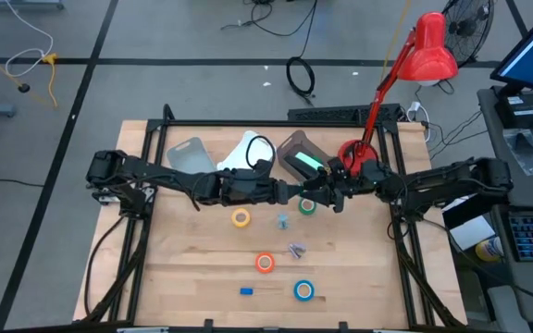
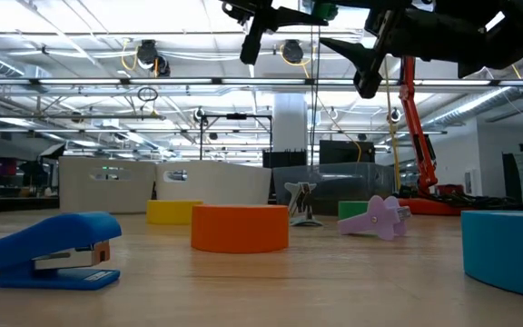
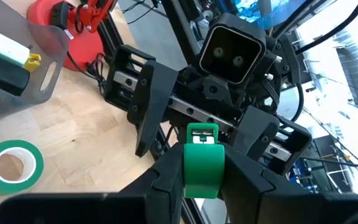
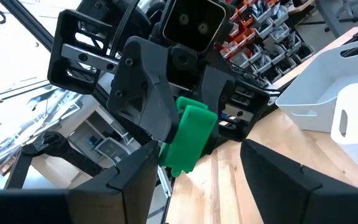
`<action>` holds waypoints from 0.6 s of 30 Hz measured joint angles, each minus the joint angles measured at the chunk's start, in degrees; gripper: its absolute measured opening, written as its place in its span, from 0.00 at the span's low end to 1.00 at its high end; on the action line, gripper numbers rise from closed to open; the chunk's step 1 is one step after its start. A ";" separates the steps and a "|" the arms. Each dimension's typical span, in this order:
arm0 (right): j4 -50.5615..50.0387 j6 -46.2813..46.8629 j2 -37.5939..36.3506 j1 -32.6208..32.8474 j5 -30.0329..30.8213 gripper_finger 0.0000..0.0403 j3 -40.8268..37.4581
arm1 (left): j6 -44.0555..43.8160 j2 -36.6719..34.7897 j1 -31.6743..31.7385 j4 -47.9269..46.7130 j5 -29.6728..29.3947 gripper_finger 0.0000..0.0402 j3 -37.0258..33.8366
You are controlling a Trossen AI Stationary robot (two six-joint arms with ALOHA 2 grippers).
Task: Pick and place Stapler, Stapler remover, tape
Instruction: Put the small green stapler into the black bin
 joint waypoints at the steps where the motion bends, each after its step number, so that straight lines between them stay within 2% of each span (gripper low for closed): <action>1: 0.00 0.00 0.00 0.00 0.06 0.56 0.00 | -0.06 0.00 -0.03 -0.02 -0.02 0.23 0.00; 18: 0.39 0.66 0.00 0.02 0.00 0.38 0.01 | -0.31 0.22 0.51 -0.29 -0.65 0.23 0.00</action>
